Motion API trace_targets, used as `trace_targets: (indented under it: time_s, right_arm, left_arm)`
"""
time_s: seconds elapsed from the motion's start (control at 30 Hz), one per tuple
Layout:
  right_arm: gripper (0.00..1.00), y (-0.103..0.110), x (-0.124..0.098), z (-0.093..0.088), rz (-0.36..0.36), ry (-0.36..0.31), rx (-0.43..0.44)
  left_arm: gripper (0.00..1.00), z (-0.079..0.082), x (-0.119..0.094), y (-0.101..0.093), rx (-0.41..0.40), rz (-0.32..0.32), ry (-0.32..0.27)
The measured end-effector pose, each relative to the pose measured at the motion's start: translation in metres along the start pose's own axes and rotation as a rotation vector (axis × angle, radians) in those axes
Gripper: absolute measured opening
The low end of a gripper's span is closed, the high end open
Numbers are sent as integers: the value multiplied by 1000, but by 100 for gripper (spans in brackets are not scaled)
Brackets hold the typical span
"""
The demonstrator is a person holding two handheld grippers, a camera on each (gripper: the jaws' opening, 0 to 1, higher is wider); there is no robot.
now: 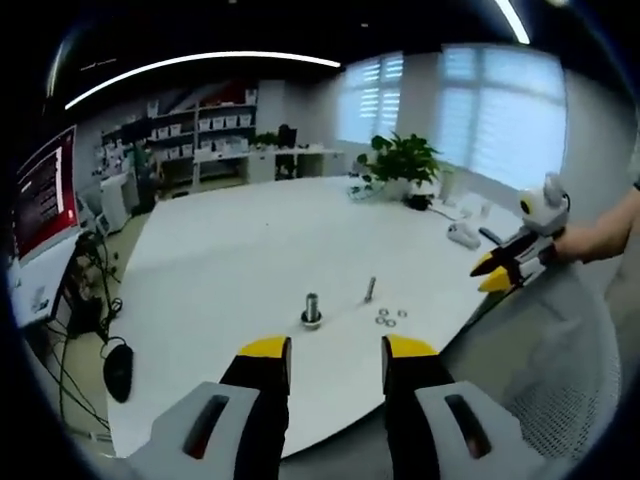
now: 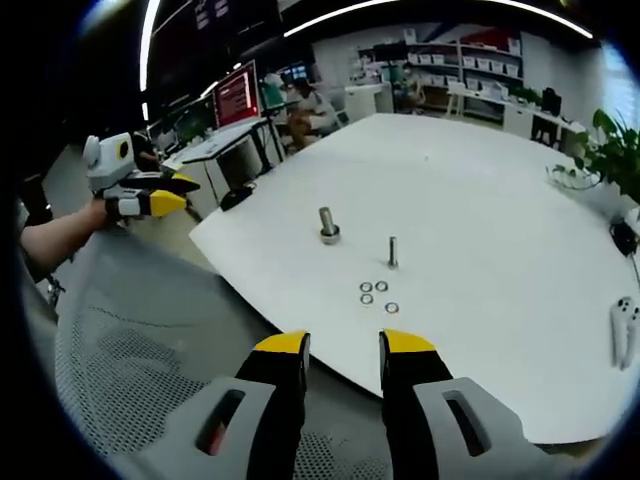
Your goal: Place the washer onto the threaded stud by aligning its center hole with the stud, sliding it down to the base, and recovering from edge contact or off-axis alignment until the washer reaches the visible bottom stop.
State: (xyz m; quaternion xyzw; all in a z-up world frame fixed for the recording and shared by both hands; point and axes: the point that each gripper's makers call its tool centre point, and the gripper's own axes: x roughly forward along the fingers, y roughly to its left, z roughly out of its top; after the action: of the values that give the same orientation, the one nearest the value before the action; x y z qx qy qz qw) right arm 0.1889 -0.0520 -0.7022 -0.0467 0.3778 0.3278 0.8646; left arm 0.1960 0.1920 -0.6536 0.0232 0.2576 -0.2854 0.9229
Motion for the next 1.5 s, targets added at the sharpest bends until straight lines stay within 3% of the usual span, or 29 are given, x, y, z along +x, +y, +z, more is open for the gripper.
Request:
trace_targets:
  time_s: [0.1,0.23,0.4,0.73,1.07,1.2,1.37,1.5]
  right_arm:
    - [30,1,1,-1,3,7,-5]
    - [31,3,2,-2,10,20,-3]
    - [31,8,5,-8,33,61,-21]
    - [33,11,3,-6,64,68,-19]
    - [34,-11,21,-5,80,147,-3]
    - [35,-18,37,-3,82,175,-54]
    - [34,-31,61,-9,49,255,-220]
    - [34,-32,77,-15,63,295,-277]
  left_arm:
    - [34,-2,-1,0,8,-6,9]
    - [34,-3,-1,6,-61,-6,-3]
    - [34,-3,-1,6,-51,-3,-7]
    - [34,-3,-1,4,-54,-18,-5]
    - [33,-4,-1,6,-72,-14,-6]
    - [33,-4,-1,5,-70,-17,-3]
    - [33,-5,0,3,-65,-27,4]
    - [33,-5,0,3,-72,-27,3]
